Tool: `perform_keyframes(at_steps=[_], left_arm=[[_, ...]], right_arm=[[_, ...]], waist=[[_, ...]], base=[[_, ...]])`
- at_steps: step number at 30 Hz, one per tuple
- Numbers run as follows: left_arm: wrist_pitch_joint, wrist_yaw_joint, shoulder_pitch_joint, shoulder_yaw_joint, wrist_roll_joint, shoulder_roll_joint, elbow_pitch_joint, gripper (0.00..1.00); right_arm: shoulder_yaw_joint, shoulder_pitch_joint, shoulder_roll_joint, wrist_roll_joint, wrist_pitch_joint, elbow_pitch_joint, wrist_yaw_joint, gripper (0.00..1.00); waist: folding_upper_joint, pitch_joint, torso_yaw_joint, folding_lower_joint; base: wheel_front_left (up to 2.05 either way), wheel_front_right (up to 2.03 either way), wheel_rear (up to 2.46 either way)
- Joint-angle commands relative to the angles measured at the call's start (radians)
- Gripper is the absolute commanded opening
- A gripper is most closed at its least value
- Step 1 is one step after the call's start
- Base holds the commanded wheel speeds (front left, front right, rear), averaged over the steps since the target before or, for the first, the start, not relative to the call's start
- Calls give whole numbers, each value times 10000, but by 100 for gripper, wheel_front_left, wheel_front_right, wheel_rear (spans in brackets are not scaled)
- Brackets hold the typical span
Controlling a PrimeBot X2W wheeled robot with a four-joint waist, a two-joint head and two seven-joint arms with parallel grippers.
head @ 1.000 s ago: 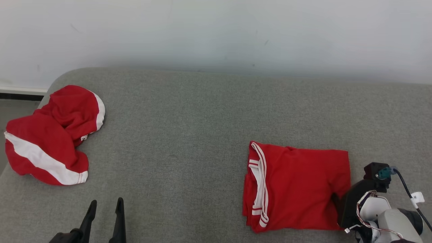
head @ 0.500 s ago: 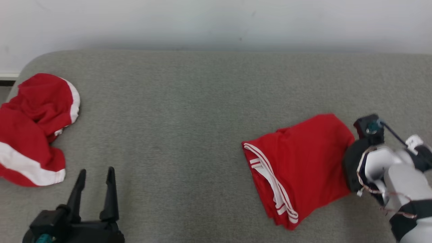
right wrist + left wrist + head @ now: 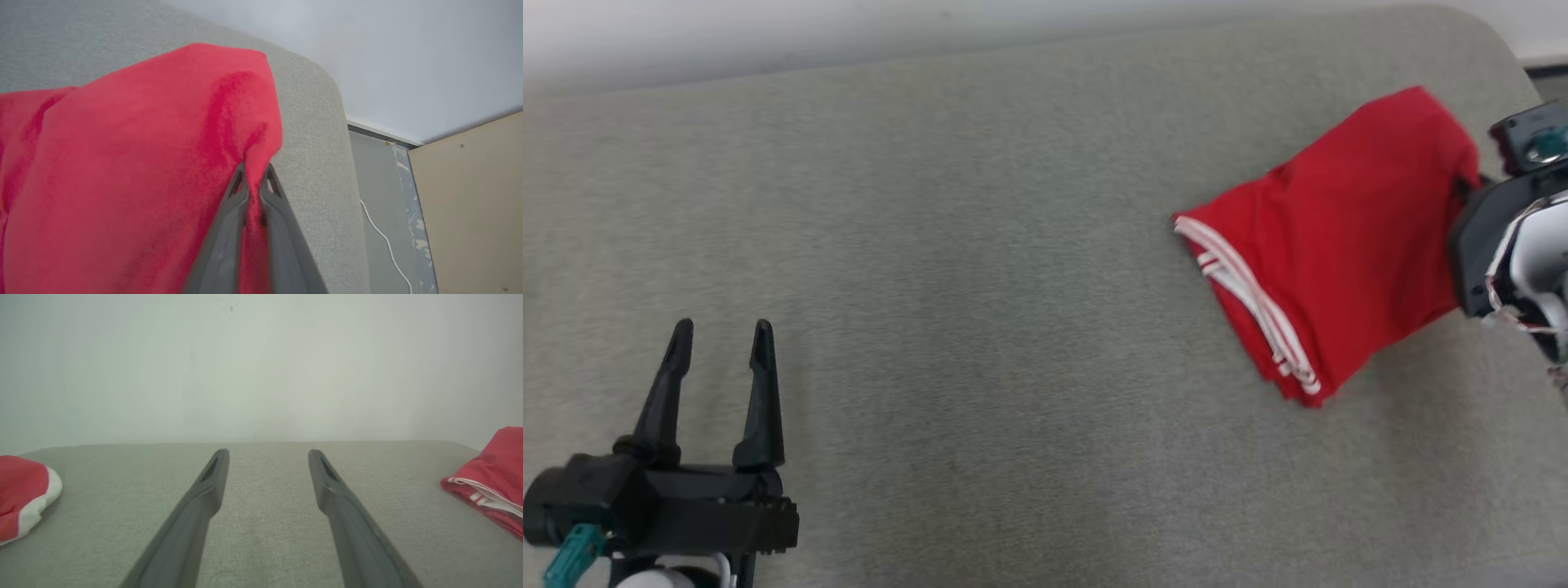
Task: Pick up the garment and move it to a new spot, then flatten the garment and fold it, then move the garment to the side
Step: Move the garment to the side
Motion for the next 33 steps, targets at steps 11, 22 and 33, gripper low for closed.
perform_keyframes(at_steps=[11, 22, 33], left_arm=[[1, 13, -650, -261, 11, 633, -633, 100], [-1, 12, -669, -355, -47, 814, -656, 100], [-1, 38, -555, -393, -92, 522, -471, 100]], right_arm=[[-1076, -1083, -639, -935, -2012, 881, -28, 0], [-1466, -1078, -593, -2394, -3081, 1269, -30, 0], [-2112, -515, -360, -2873, -3269, 1579, -28, 100]], waist=[[-3, 1676, -1614, -2], [-3, 1791, -1628, -2], [-3, 1152, -1162, -2]], base=[[0, 0, 0], [0, 0, 0], [0, 0, 0]])
